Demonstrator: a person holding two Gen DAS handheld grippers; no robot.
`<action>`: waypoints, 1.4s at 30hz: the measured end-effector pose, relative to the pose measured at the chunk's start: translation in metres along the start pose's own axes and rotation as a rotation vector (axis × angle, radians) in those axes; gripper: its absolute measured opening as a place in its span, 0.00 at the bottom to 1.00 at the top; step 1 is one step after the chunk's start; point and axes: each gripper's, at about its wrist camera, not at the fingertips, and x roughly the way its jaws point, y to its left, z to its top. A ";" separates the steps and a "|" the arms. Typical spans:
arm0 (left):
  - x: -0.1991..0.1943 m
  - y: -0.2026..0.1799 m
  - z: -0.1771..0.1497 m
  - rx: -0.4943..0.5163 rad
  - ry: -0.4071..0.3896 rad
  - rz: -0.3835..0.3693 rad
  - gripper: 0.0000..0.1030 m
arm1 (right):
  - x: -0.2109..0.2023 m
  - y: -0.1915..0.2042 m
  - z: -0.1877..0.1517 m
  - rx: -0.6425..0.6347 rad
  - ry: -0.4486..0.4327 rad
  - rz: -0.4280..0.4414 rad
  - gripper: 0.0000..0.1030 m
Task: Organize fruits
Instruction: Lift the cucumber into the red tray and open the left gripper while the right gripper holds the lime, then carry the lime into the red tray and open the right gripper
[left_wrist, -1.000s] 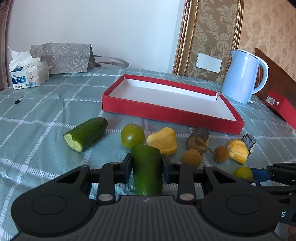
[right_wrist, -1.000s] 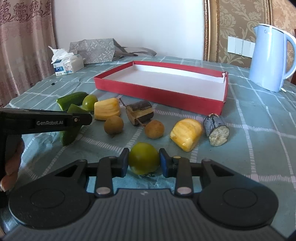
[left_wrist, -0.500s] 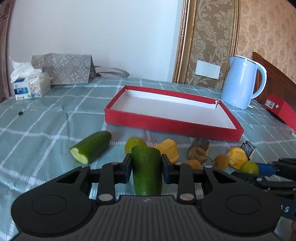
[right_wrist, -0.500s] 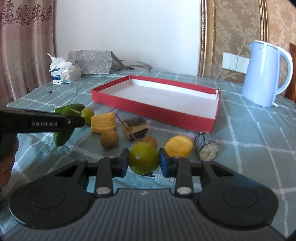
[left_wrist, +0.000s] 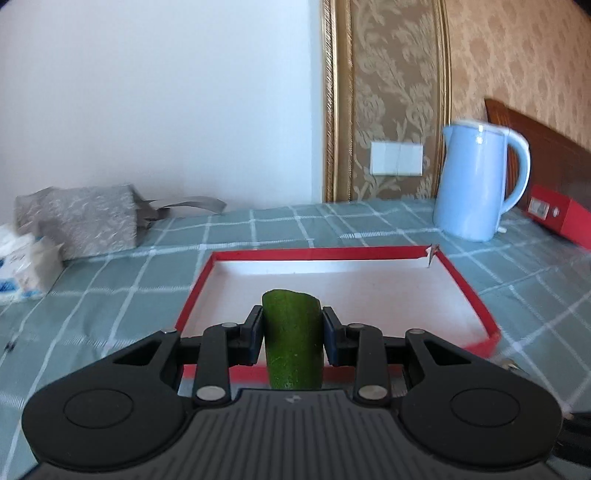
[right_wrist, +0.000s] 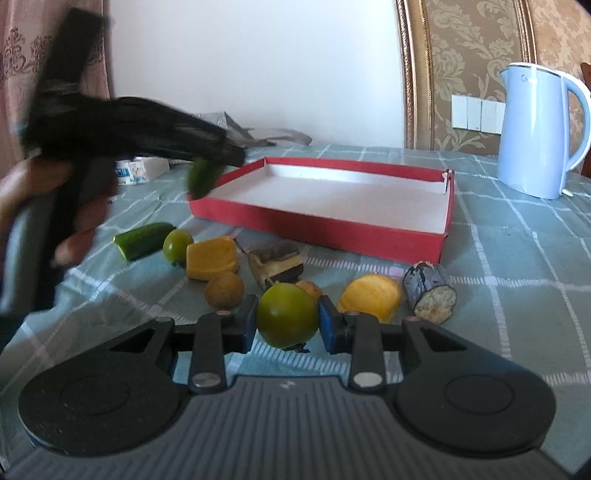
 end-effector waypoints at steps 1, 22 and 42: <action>0.010 -0.001 0.004 -0.001 0.009 0.006 0.31 | 0.001 -0.001 0.000 -0.002 -0.006 0.002 0.31; 0.096 0.007 0.022 -0.012 0.076 0.014 0.59 | 0.009 -0.010 0.002 0.039 0.004 0.059 0.31; -0.068 0.034 -0.078 -0.070 0.011 -0.018 0.71 | 0.001 -0.002 0.002 0.005 -0.035 0.025 0.32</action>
